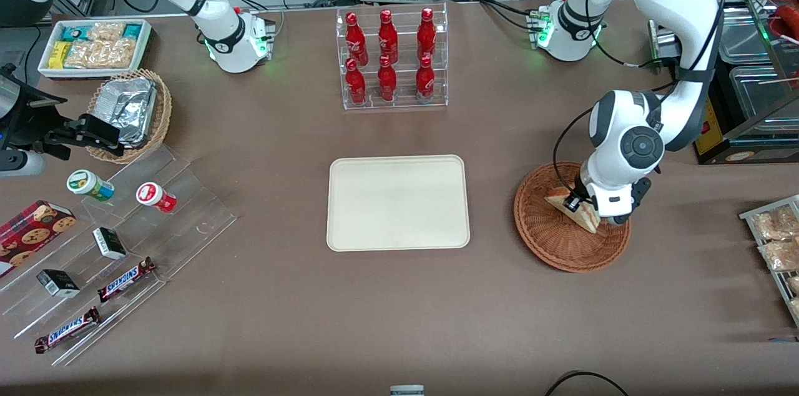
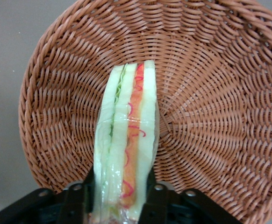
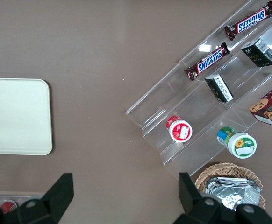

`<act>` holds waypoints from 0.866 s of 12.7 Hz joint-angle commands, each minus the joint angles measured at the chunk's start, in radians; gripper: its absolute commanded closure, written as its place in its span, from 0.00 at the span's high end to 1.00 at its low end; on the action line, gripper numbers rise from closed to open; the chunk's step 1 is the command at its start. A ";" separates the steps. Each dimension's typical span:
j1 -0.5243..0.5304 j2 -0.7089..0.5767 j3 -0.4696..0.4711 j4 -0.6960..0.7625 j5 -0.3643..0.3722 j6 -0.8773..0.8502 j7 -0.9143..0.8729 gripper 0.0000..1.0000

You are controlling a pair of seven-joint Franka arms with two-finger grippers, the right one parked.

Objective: Place sandwich from basket to tray
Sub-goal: 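Close the left gripper on the sandwich and lift it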

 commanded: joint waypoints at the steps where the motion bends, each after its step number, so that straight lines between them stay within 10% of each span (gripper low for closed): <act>1: -0.011 -0.043 0.012 0.037 0.023 -0.070 0.001 0.00; 7: -0.019 -0.043 -0.061 0.463 0.046 -0.605 0.090 0.00; 11: -0.019 -0.016 -0.214 0.584 0.020 -0.621 0.088 0.00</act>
